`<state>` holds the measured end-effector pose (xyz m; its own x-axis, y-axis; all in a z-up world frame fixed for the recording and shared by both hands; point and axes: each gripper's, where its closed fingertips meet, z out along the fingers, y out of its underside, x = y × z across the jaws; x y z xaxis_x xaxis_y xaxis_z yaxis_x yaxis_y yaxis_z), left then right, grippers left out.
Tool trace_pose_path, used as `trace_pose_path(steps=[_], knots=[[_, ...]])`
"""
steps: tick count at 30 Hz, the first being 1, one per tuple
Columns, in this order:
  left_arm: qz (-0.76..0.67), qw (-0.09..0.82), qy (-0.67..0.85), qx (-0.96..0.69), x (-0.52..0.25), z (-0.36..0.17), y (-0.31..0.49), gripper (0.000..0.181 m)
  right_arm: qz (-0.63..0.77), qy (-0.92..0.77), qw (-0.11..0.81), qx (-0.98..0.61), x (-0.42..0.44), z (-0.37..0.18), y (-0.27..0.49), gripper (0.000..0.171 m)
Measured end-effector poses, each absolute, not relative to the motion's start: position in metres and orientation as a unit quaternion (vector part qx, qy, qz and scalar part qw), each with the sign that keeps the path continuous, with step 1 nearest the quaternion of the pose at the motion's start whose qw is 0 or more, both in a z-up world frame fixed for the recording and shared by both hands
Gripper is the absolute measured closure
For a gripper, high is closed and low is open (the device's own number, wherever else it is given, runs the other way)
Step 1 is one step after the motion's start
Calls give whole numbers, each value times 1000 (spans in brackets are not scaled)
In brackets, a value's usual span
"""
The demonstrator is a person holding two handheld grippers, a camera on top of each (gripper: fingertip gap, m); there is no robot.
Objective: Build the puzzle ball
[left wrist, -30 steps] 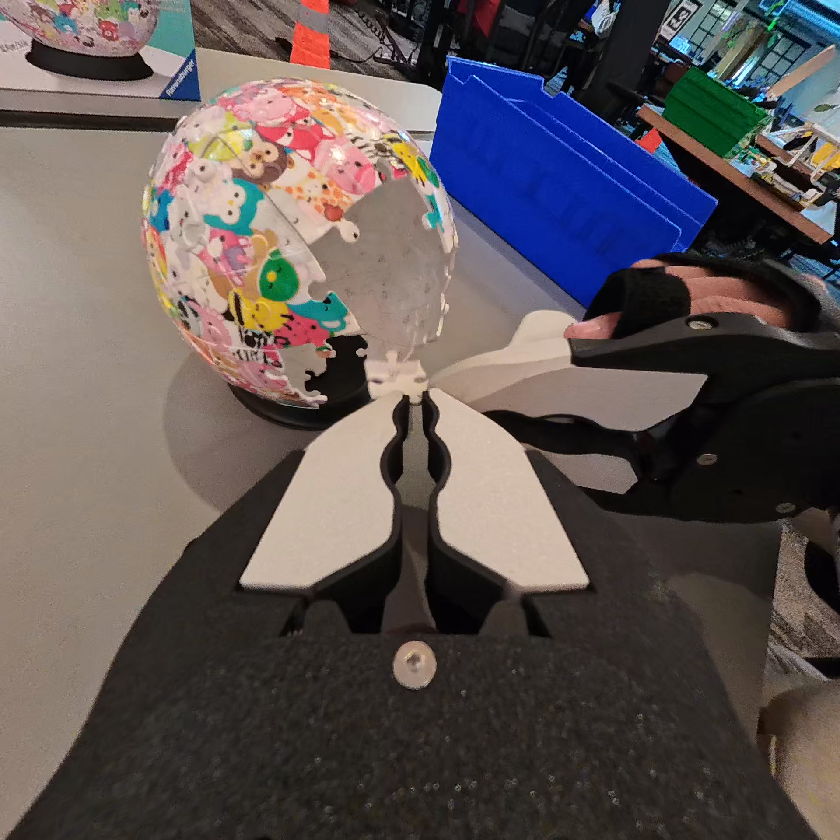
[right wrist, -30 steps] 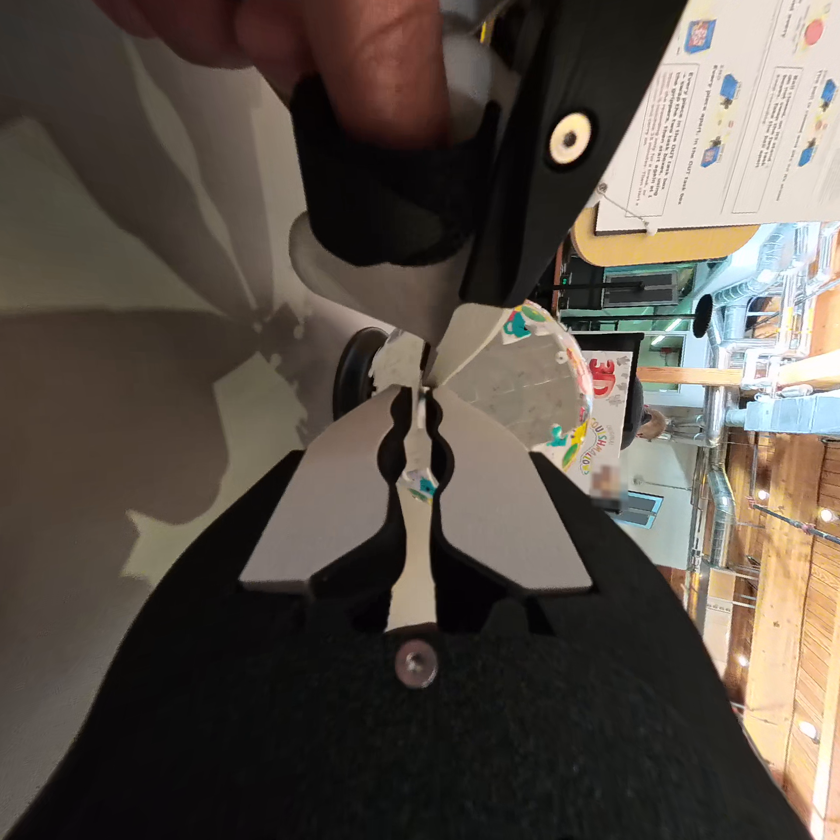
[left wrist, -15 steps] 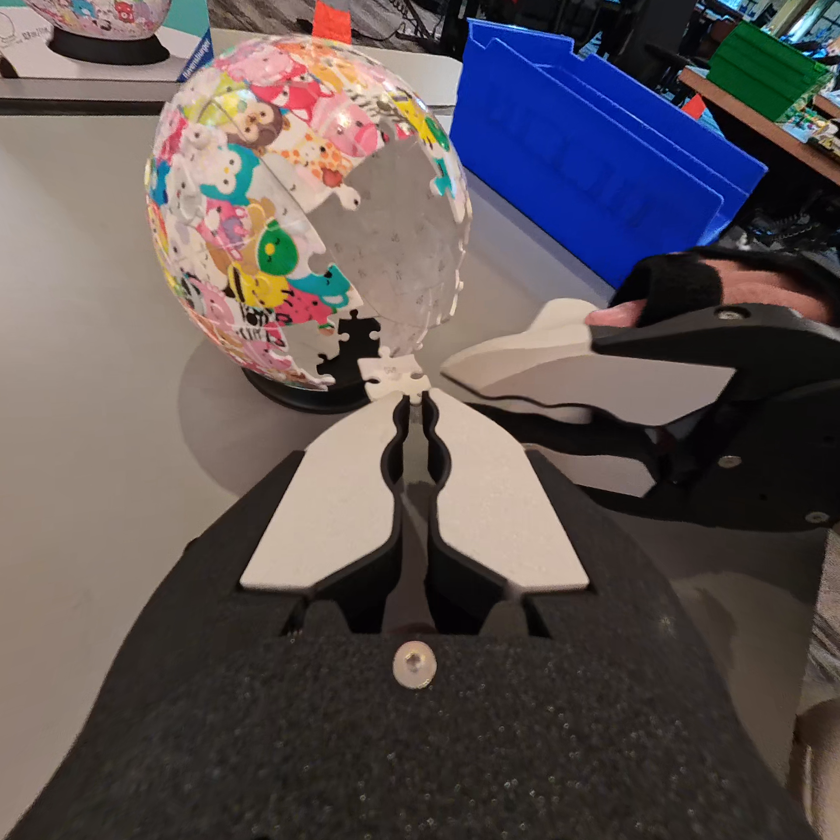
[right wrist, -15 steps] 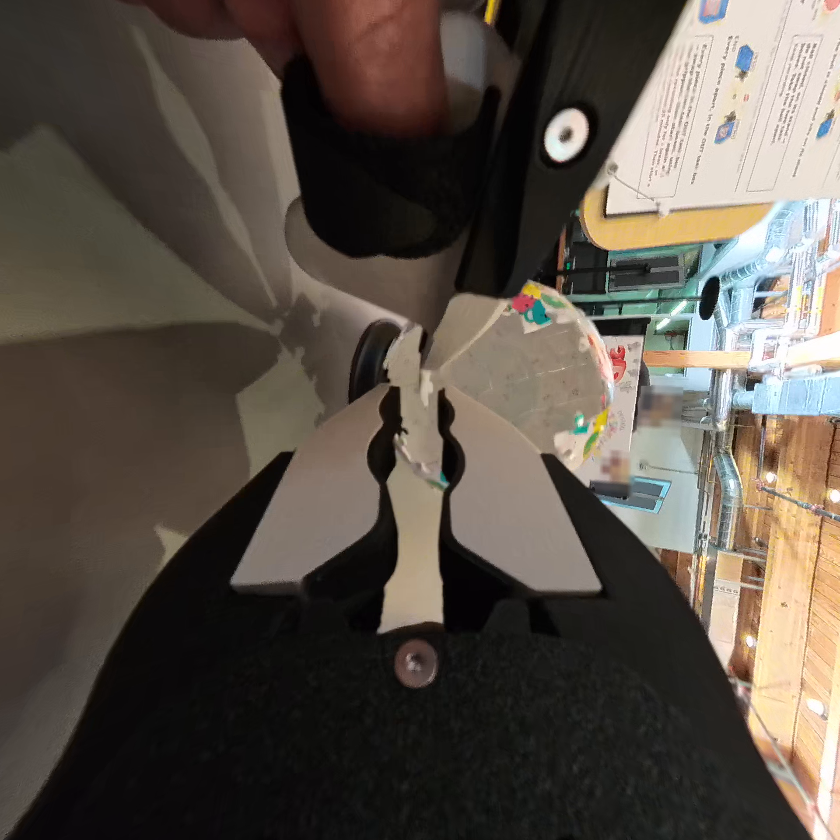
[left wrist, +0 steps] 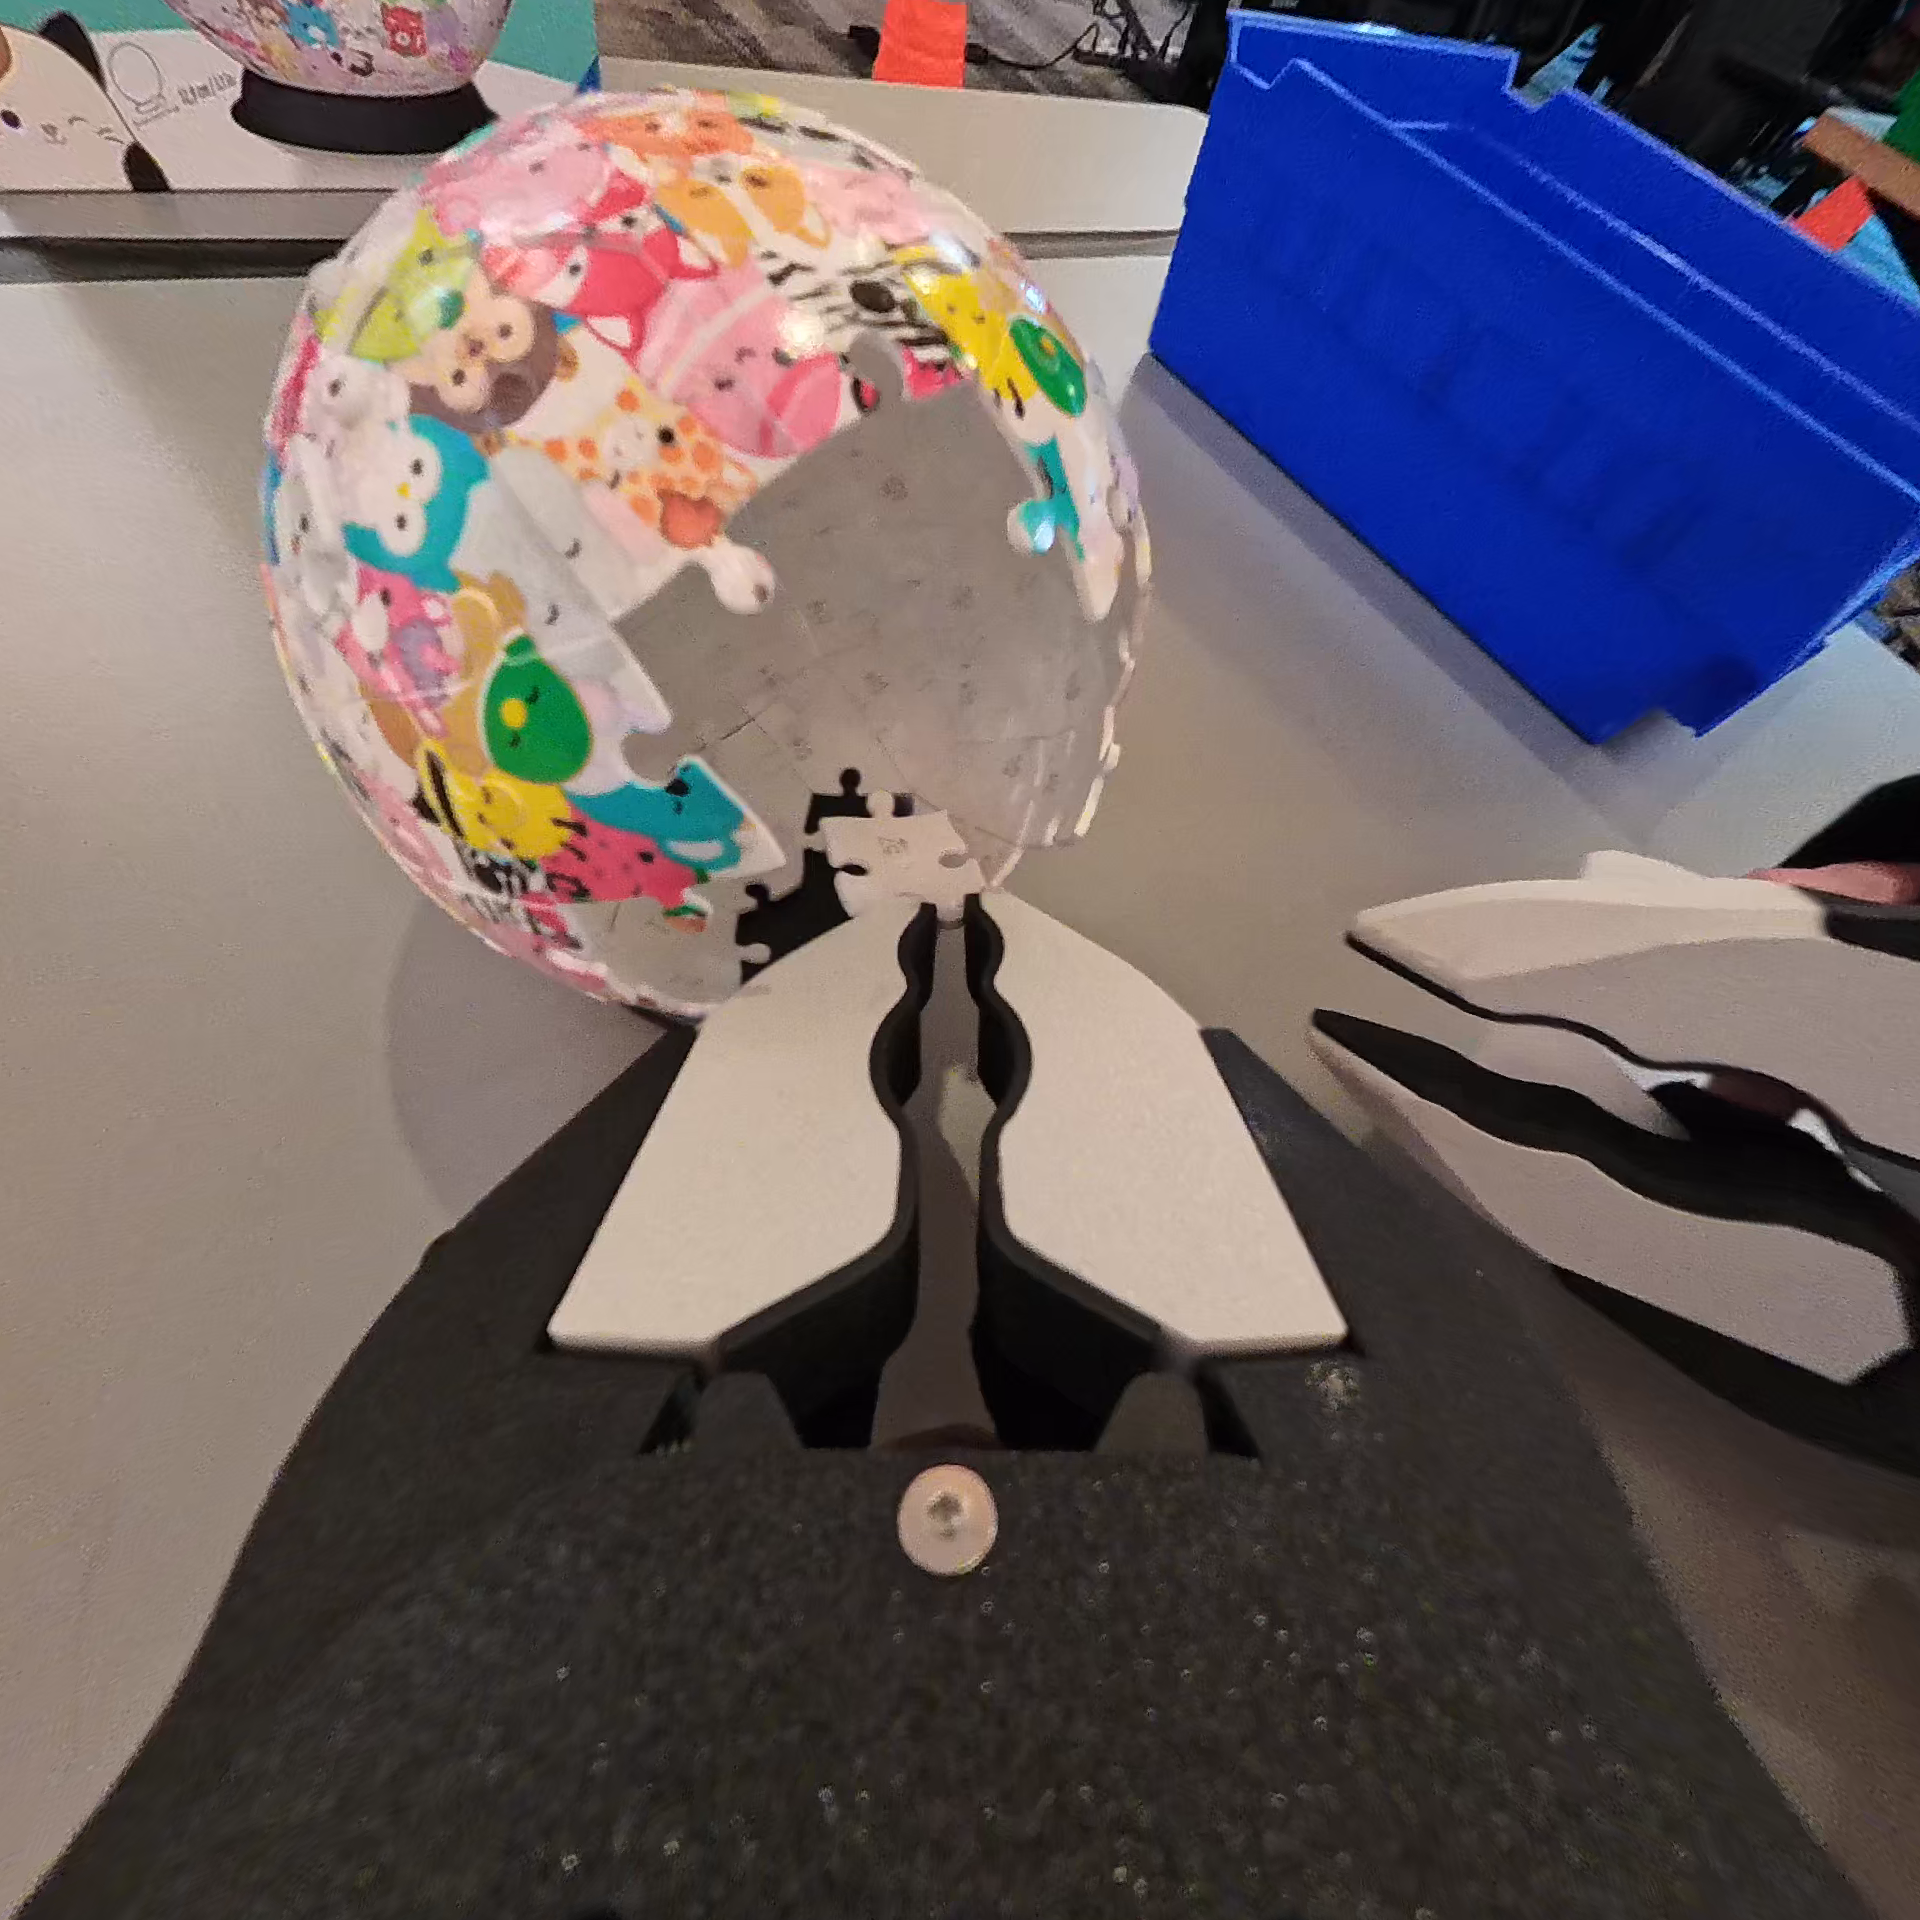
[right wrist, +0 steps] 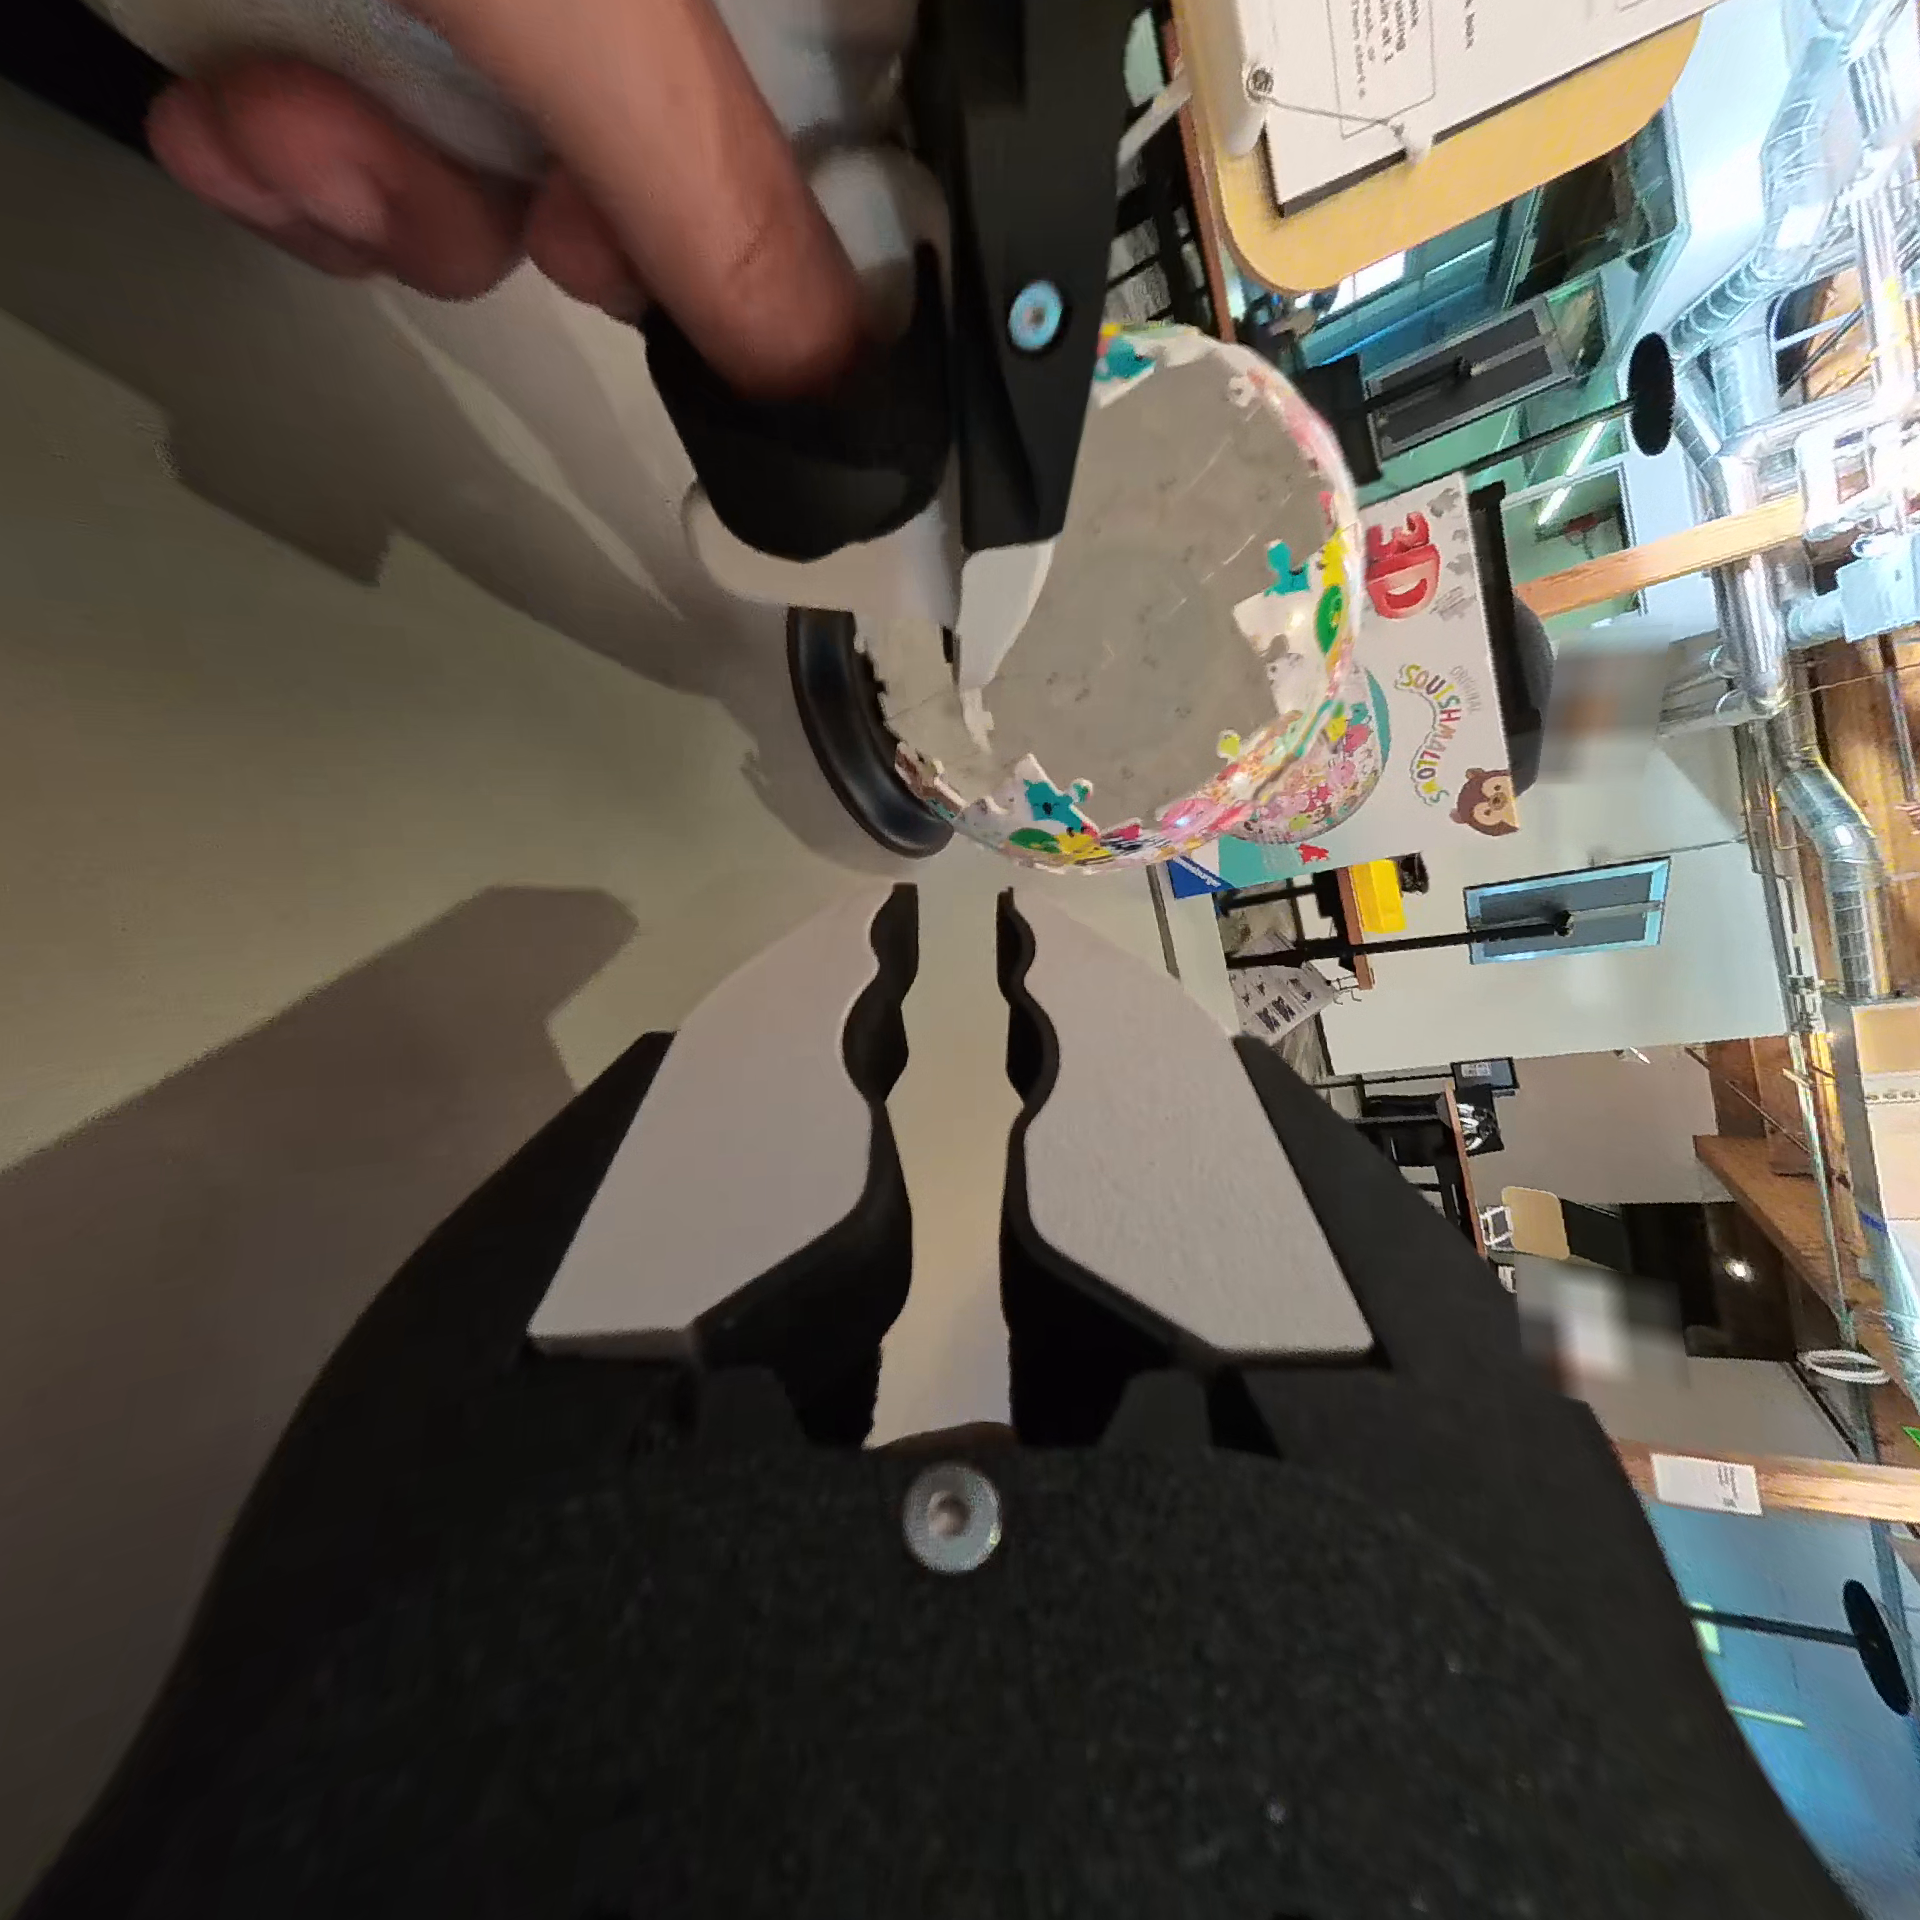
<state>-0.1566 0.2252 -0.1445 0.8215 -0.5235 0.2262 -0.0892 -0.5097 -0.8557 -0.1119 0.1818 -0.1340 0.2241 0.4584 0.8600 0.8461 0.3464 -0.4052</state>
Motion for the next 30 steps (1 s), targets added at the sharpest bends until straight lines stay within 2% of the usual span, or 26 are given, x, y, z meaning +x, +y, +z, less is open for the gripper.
trace_pose_path(steps=[13, 24, 27, 30], knots=[[-181, 433, 229, -853, -151, -153, 242, 176, -126, -626, 564, -523, -132, -137, 162, 158], [-196, 414, 234, -858, -145, -154, 240, 176, -84, -601, 576, -548, -124, -127, 175, 157], [-215, 409, 228, -857, -143, -155, 238, 176, -28, -563, 556, -611, -110, -126, 192, 141], [-229, 407, 221, -856, -142, -156, 239, 176, -3, -528, 546, -650, -94, -125, 205, 135]])
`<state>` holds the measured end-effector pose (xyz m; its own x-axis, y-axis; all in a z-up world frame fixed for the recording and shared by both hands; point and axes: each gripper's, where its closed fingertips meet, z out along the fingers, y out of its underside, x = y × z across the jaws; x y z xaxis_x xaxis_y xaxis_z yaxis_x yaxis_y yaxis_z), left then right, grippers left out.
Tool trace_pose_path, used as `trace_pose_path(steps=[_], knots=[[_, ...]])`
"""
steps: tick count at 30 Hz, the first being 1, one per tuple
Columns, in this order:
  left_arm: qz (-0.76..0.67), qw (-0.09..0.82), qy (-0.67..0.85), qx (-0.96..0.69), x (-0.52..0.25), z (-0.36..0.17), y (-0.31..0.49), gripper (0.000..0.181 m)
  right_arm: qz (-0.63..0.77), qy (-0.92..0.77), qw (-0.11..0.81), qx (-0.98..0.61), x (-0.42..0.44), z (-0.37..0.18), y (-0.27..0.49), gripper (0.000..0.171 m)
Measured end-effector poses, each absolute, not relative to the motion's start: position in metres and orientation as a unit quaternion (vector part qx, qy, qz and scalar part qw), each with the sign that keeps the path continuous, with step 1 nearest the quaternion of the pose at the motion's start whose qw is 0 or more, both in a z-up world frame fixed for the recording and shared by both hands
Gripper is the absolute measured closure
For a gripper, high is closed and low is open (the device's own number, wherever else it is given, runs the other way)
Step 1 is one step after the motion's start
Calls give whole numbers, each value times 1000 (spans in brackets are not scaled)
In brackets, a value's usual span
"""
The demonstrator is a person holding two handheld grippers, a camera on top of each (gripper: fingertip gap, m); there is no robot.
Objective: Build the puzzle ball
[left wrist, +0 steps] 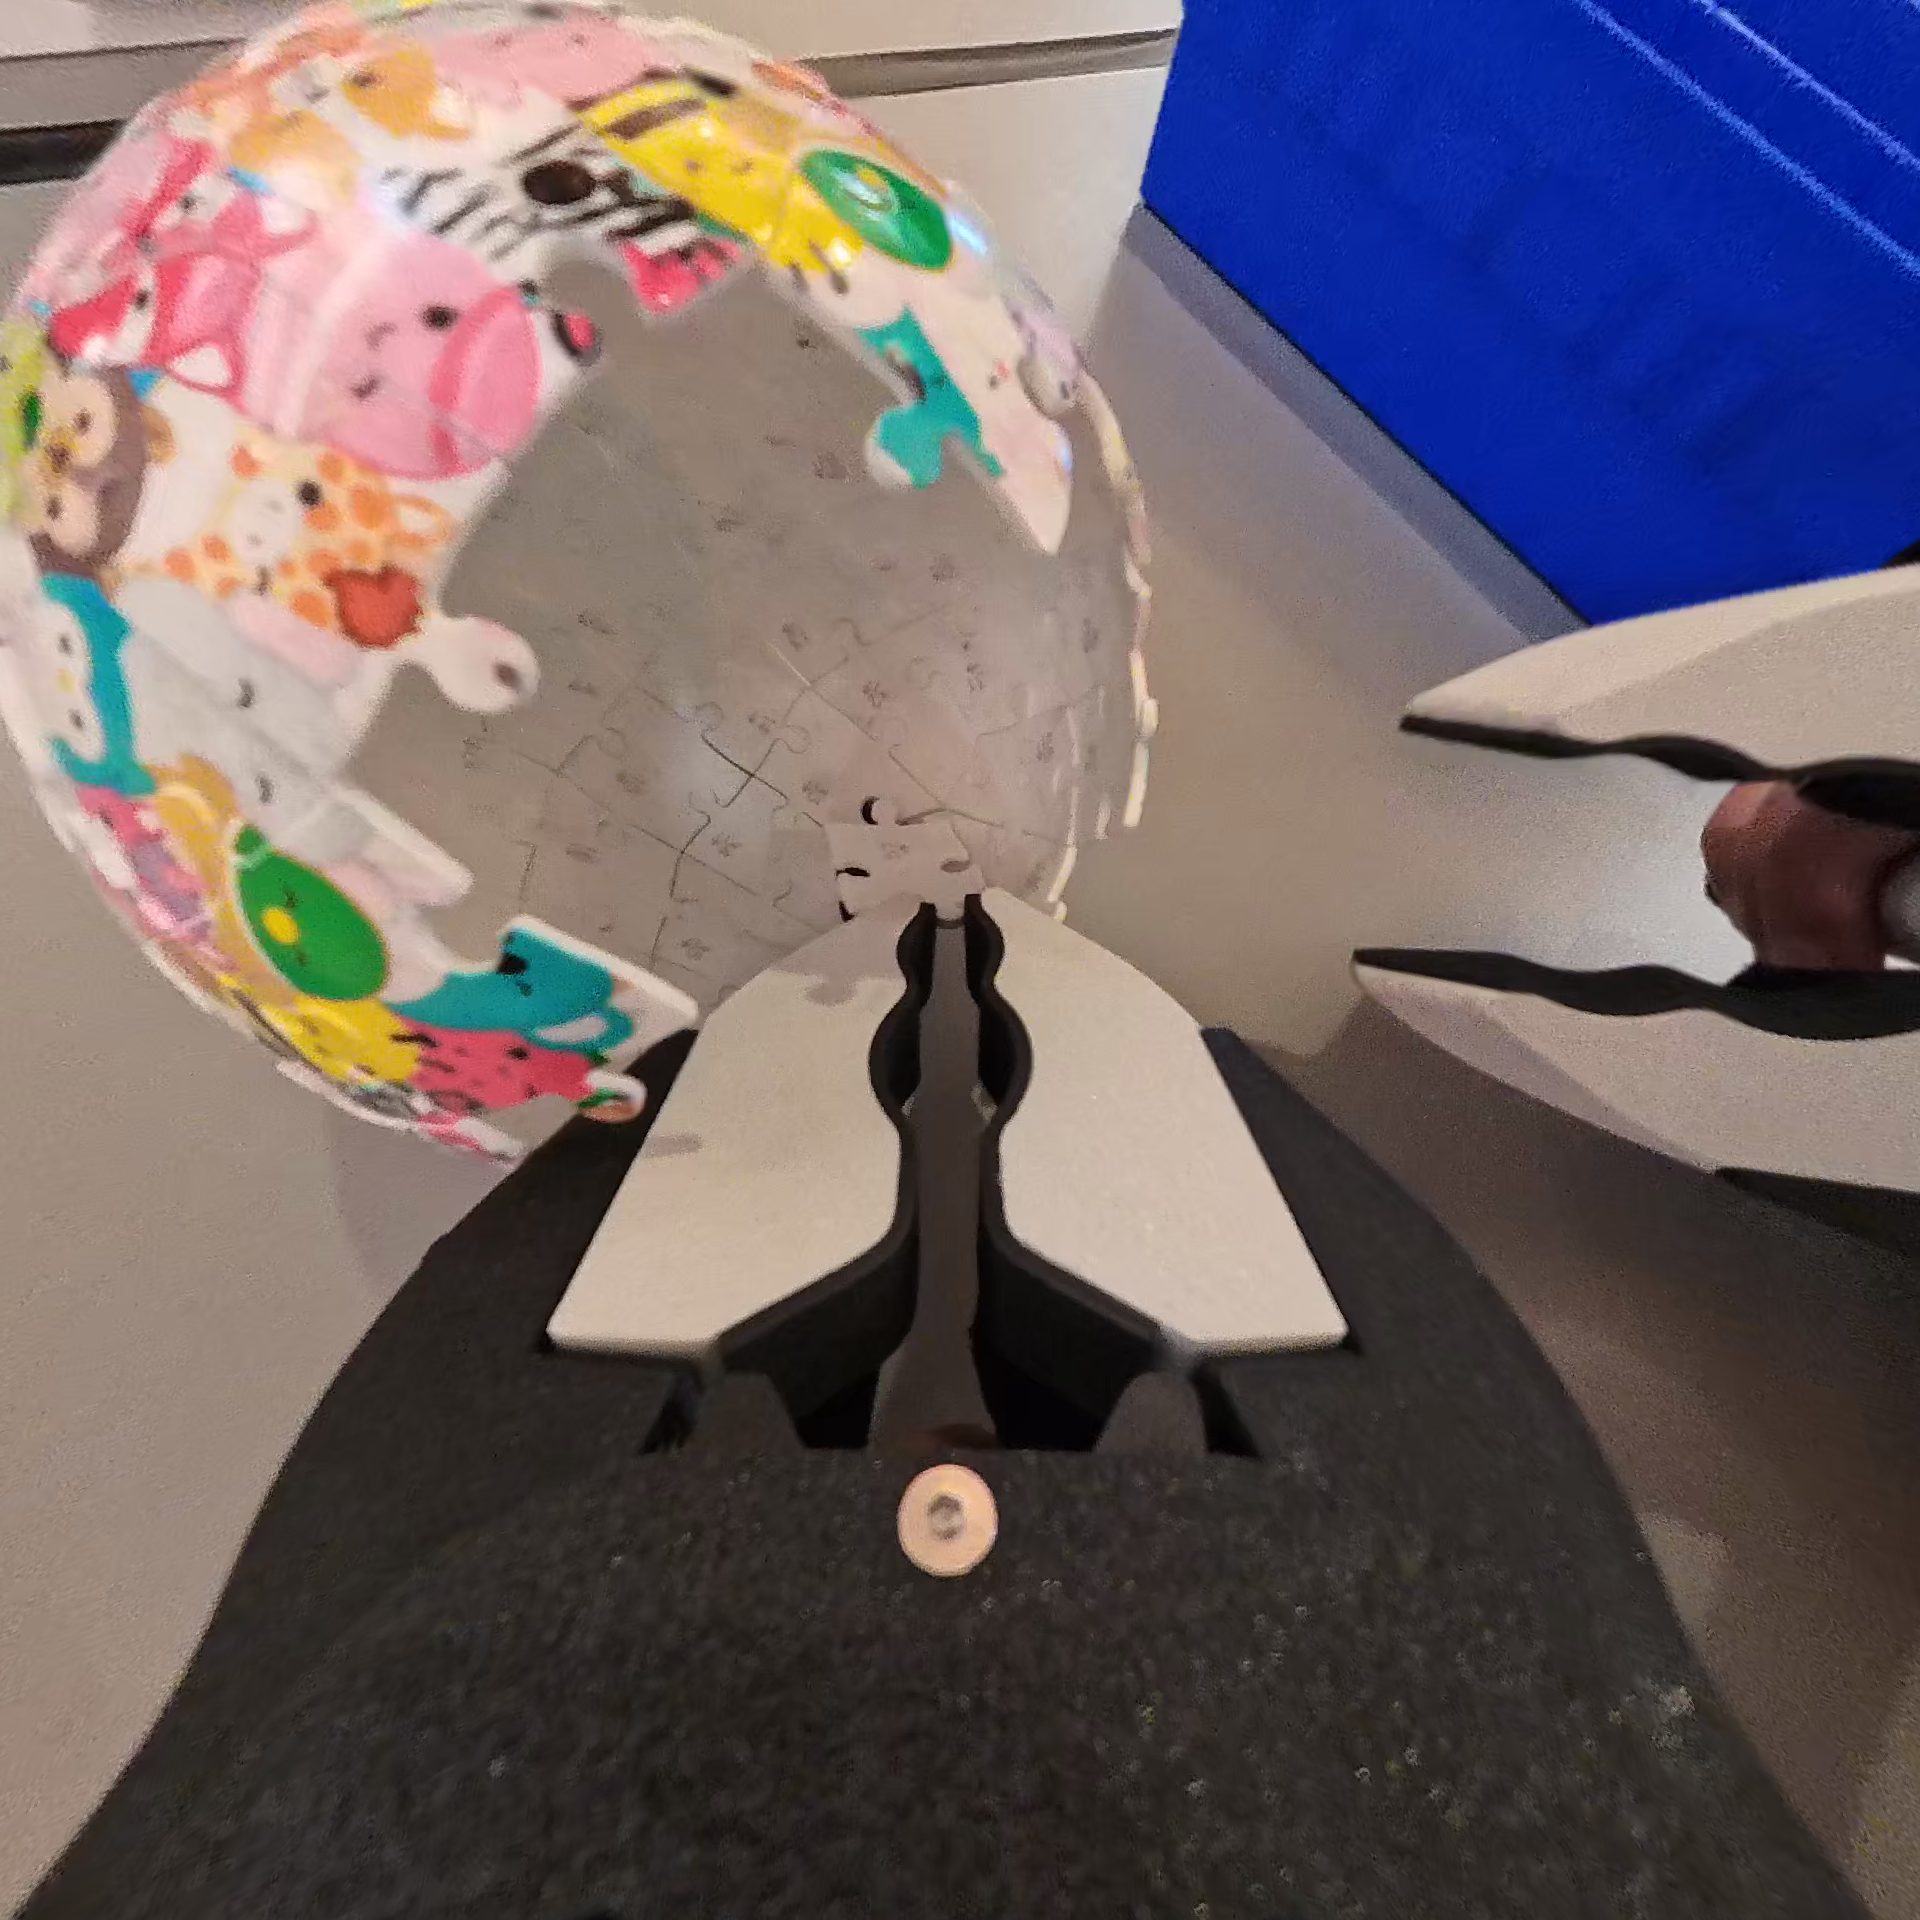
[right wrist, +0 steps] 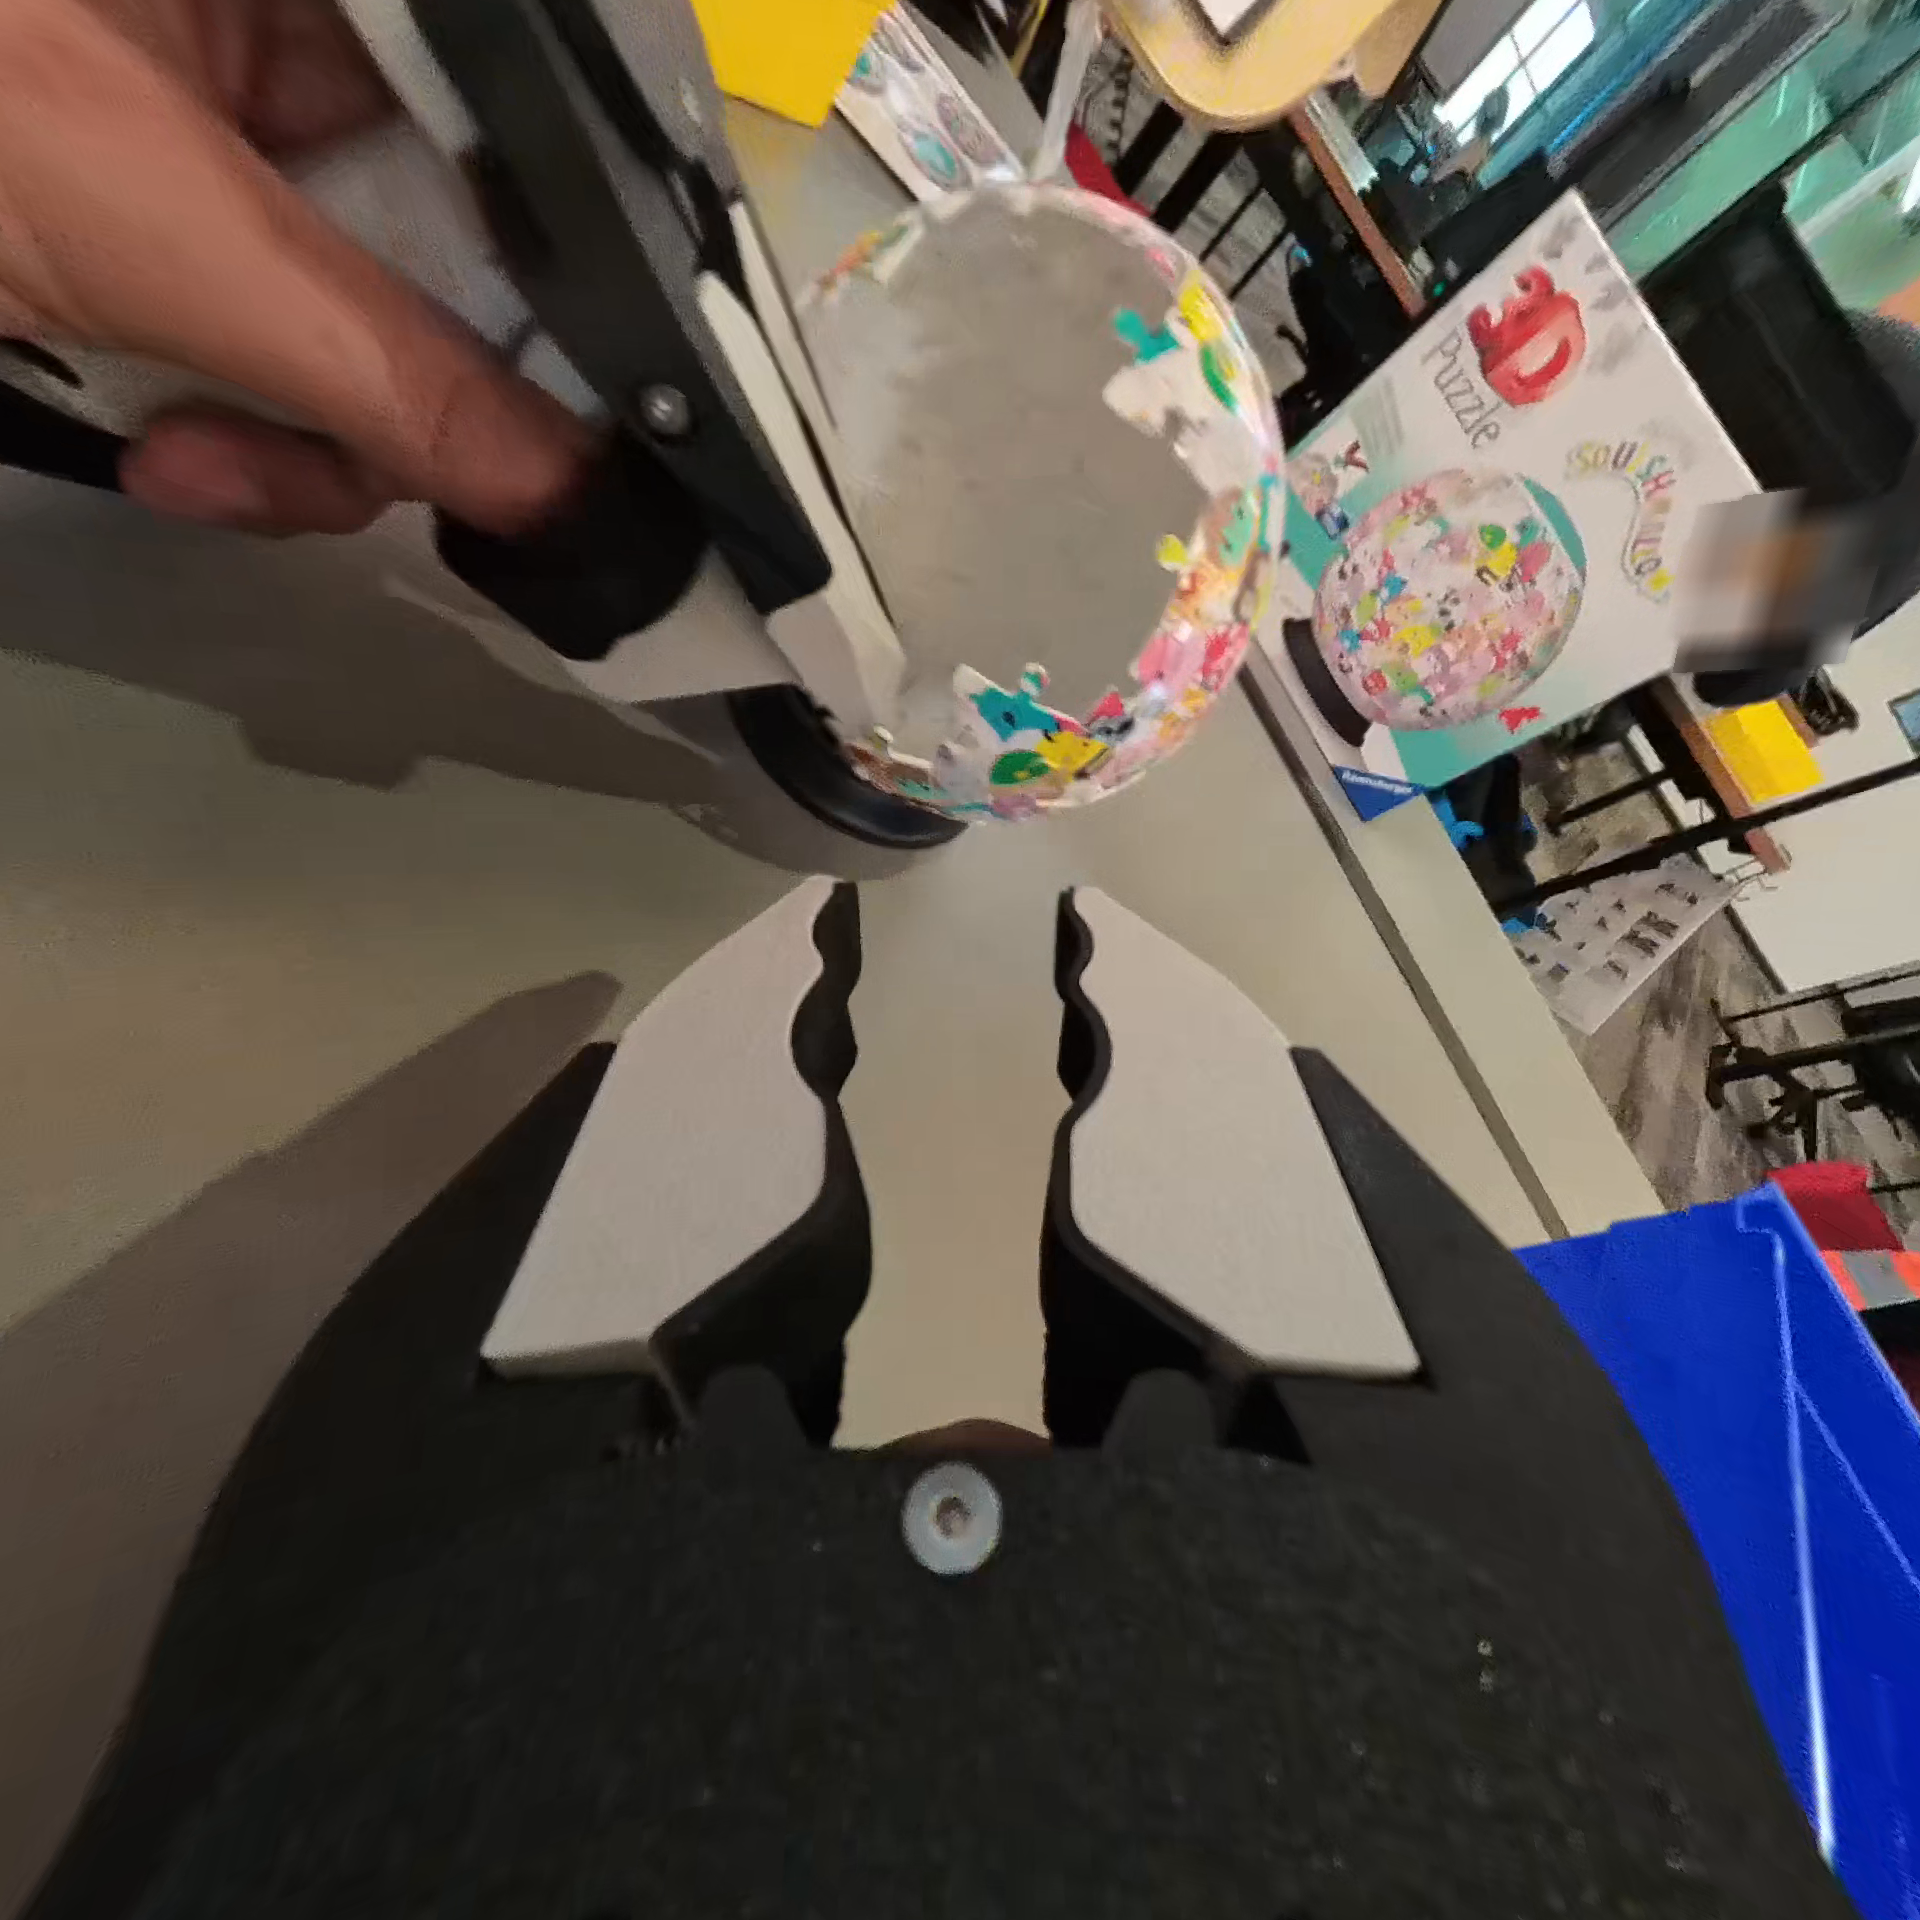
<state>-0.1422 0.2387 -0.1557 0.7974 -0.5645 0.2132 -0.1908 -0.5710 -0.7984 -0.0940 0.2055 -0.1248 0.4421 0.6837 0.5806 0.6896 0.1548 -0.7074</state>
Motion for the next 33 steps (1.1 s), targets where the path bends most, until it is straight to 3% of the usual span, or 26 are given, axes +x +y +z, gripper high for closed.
trace_pose_path(steps=[16, 33], knots=[[-237, 395, 227, -858, -141, -161, 239, 174, -24, -558, 522, -645, -100, -146, 200, 135], [-271, 401, 228, -845, -154, -150, 207, 147, 38, -577, 500, -644, -116, -141, 194, 132]])
